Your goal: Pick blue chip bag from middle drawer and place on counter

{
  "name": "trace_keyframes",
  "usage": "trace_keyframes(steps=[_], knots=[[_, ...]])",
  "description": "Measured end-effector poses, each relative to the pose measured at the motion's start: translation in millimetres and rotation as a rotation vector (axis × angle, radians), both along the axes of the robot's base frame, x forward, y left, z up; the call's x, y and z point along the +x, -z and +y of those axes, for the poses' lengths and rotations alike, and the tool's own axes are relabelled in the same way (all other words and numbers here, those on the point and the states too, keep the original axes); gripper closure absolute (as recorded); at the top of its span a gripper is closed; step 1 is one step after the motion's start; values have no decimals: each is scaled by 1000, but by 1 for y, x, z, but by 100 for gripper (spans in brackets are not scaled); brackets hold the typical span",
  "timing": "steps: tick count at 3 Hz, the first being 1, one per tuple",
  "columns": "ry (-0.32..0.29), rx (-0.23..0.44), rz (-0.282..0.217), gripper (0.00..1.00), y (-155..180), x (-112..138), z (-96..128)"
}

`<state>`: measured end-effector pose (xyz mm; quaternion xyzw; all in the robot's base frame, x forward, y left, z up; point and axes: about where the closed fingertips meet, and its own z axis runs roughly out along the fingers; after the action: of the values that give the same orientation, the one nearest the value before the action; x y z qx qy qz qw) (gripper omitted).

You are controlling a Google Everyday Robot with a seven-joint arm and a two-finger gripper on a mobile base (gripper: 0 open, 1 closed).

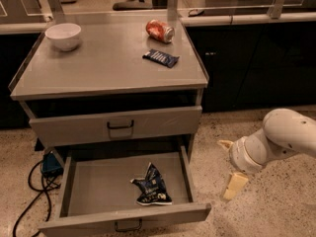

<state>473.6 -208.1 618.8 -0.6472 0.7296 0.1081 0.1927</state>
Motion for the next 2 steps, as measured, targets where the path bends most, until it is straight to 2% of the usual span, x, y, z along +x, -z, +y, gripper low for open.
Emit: trace_keyframes(steps=[1,2], knots=[[-20,86,14,0,24,11,7],[-132,201,62,0,72,16,71]])
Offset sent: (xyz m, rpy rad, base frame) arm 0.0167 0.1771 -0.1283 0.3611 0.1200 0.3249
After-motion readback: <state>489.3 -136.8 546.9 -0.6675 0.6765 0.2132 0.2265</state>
